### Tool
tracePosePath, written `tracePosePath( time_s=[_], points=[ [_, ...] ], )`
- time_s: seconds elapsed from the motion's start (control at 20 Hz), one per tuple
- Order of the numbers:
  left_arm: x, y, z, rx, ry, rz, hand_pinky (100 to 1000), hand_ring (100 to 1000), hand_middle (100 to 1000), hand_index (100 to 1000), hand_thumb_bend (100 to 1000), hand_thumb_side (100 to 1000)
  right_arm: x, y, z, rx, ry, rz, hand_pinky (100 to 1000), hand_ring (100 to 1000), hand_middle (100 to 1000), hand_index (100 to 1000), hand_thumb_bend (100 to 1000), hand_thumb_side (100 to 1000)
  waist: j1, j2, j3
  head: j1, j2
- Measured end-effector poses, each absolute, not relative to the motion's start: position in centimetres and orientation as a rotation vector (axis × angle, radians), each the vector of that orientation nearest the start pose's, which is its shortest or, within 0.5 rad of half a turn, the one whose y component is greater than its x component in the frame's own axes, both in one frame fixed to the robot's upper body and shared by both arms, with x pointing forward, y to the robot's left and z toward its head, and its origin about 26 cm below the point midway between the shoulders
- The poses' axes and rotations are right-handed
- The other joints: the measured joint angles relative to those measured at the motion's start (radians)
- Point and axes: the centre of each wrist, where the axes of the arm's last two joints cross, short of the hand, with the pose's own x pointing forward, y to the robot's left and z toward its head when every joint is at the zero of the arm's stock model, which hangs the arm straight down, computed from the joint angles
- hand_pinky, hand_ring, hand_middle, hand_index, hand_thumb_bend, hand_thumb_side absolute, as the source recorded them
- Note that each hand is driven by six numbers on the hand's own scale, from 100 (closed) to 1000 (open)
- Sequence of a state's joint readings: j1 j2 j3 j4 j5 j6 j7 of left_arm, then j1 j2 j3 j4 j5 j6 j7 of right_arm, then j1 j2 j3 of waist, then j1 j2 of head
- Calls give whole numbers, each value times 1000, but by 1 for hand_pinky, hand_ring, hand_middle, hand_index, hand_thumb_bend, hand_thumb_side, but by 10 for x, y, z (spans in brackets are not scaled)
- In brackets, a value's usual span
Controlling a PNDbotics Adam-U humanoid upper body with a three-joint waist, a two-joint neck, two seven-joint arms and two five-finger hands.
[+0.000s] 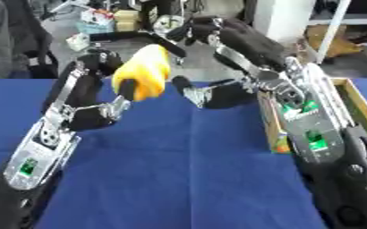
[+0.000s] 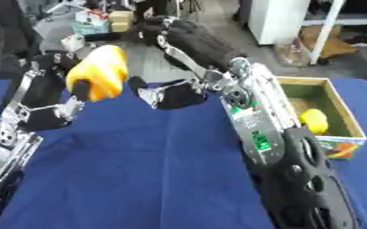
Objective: Pick up the objects with one hand, pass them to the other hand, and then place them into the box on the other side of the table.
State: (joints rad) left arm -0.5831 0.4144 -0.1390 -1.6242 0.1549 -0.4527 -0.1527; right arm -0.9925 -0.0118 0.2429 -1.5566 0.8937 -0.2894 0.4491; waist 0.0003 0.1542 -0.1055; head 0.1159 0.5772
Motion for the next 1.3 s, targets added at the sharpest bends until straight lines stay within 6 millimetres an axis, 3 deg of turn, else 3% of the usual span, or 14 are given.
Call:
tracePosePath(
  time_s=[0.5, 0.7, 0.8, 0.85, 0.9, 1.05, 1.2, 1.3],
  points=[
    [382, 240, 201, -161, -2505, -741, 581, 418, 338, 455, 100, 169, 363, -46, 303, 603, 2598, -1900, 851, 748, 755, 834, 207, 315, -3, 0, -2, -2, 0],
    [383, 241, 199, -145, -2496, -755, 592, 428, 346, 456, 100, 169, 362, -44, 303, 556, 2623, -1870, 836, 728, 720, 629, 157, 255, -3, 0, -2, -2, 0],
    [384, 241, 198, -136, -2490, -762, 610, 445, 364, 468, 100, 175, 362, -43, 303, 538, 2658, -1824, 822, 698, 678, 480, 124, 219, -3, 0, -2, -2, 0],
    [384, 241, 198, -132, -2489, -766, 610, 445, 364, 468, 100, 175, 362, -42, 302, 533, 2679, -1792, 822, 698, 678, 480, 124, 219, -3, 0, -2, -2, 0],
    [384, 241, 198, -126, -2489, -772, 639, 472, 397, 502, 240, 212, 362, -42, 302, 532, 2699, -1759, 811, 675, 645, 394, 101, 190, -3, 0, -2, -2, 0],
    [384, 242, 198, -98, -2484, -795, 721, 568, 508, 653, 663, 447, 361, -41, 300, 533, 2772, -1640, 808, 671, 641, 388, 100, 181, -3, 0, 0, -2, 0],
    [384, 245, 195, -52, -2470, -818, 773, 662, 605, 784, 842, 538, 362, -42, 299, 544, 2819, -1551, 808, 672, 641, 388, 100, 180, -3, 0, 1, -1, 0],
    [383, 249, 191, -25, -2459, -831, 803, 721, 670, 826, 899, 572, 362, -43, 299, 556, 2836, -1515, 806, 670, 640, 388, 100, 161, -3, 0, 2, -1, 0]
  ],
)
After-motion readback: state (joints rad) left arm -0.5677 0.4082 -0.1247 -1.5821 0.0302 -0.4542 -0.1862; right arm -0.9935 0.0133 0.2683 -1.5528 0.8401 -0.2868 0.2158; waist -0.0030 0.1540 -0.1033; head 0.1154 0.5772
